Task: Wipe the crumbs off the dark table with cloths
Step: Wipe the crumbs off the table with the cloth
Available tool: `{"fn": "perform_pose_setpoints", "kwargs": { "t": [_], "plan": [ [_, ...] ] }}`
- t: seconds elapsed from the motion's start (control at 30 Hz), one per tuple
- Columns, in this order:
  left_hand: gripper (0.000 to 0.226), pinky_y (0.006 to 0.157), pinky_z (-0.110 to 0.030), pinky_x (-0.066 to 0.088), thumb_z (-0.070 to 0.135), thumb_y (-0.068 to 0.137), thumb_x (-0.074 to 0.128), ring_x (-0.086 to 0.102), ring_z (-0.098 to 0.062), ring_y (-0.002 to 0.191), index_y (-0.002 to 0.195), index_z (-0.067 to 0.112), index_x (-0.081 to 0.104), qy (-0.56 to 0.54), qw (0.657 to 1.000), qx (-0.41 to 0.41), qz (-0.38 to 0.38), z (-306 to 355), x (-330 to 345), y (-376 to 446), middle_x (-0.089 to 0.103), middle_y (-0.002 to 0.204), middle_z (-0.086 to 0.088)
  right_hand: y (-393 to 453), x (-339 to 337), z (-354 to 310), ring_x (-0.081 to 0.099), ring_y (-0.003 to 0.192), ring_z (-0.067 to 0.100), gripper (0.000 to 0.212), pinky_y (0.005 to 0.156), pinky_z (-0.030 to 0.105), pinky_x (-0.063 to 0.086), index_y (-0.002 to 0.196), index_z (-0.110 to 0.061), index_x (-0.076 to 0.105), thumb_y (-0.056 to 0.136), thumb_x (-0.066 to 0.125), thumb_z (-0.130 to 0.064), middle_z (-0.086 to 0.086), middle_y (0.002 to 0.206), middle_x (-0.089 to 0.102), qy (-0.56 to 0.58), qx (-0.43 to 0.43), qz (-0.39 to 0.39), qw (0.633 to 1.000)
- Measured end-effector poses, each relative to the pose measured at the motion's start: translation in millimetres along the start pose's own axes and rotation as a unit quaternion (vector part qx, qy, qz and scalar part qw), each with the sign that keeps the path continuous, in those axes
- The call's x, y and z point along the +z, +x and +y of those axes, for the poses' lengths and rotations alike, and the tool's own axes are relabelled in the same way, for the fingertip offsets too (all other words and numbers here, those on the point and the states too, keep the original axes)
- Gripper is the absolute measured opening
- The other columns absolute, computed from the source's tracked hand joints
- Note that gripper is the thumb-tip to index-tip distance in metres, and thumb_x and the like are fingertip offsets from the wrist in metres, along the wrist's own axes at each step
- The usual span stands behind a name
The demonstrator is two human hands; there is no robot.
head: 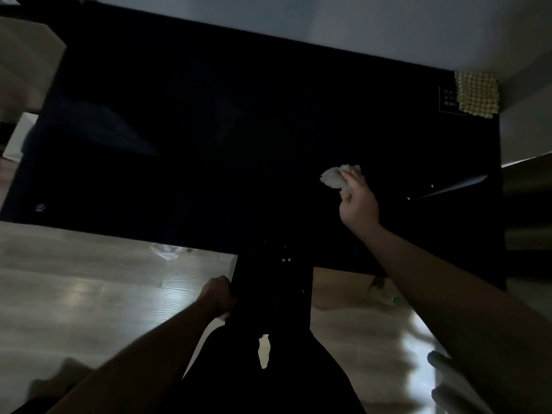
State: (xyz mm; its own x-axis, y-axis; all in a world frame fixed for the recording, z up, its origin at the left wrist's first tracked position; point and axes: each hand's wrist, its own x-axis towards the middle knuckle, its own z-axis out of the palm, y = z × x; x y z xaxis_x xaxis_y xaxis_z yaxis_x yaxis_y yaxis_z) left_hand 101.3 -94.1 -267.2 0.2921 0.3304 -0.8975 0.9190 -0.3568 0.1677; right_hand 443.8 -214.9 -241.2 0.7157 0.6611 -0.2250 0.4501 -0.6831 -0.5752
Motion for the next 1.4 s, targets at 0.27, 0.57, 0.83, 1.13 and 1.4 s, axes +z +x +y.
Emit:
{"fn": "perform_pose_setpoints", "kwargs": {
  "t": [0.27,0.57,0.83,1.13,1.4],
  "plan": [
    [0.013,0.058,-0.025,0.045,0.021,0.087,0.061,0.062,-0.023,0.073,0.083,0.008,0.063,-0.021,0.999,-0.014,0.029,-7,-3,2,0.062,0.077,-0.007,-81,74,-36,0.017,0.158,0.024,0.056,0.127,0.051,0.019,0.155,-0.023,0.043,0.102,0.034,-0.012,0.000,0.167,0.032,-0.002,-0.099,-0.058,0.993],
    [0.024,0.067,-0.028,0.048,0.018,0.088,0.060,0.070,-0.029,0.098,0.103,0.000,0.067,0.001,0.999,-0.040,0.023,18,13,-10,0.072,0.100,-0.015,-183,55,-44,0.030,0.151,-0.002,0.045,0.127,0.028,0.025,0.147,-0.022,0.055,0.106,0.044,-0.008,-0.015,0.162,0.039,0.161,-0.093,-0.156,0.970],
    [0.017,0.064,-0.029,0.049,0.023,0.083,0.063,0.072,-0.029,0.086,0.073,0.010,0.065,-0.032,0.998,-0.049,0.032,57,52,-25,0.069,0.078,-0.010,-133,-44,43,0.038,0.149,0.012,0.053,0.124,0.028,0.030,0.147,-0.023,0.052,0.100,0.042,0.000,-0.002,0.156,0.049,0.173,-0.019,-0.014,0.985],
    [0.030,0.060,-0.025,0.043,0.021,0.082,0.061,0.071,-0.028,0.081,0.056,0.016,0.049,-0.059,0.996,-0.052,0.033,112,90,-28,0.057,0.061,-0.001,-4,-162,173,0.023,0.157,0.021,0.061,0.126,0.030,0.017,0.157,-0.018,0.039,0.100,0.040,0.003,0.003,0.169,0.028,0.035,0.101,0.069,0.992],
    [0.013,0.071,-0.030,0.053,0.021,0.083,0.060,0.072,-0.030,0.092,0.074,0.016,0.053,-0.059,0.996,-0.042,0.054,142,112,-26,0.075,0.097,-0.016,13,-107,168,0.018,0.156,0.037,0.063,0.125,0.055,0.023,0.157,-0.013,0.037,0.096,0.048,-0.005,0.008,0.167,0.028,-0.106,0.070,0.052,0.991]
  ]
}}
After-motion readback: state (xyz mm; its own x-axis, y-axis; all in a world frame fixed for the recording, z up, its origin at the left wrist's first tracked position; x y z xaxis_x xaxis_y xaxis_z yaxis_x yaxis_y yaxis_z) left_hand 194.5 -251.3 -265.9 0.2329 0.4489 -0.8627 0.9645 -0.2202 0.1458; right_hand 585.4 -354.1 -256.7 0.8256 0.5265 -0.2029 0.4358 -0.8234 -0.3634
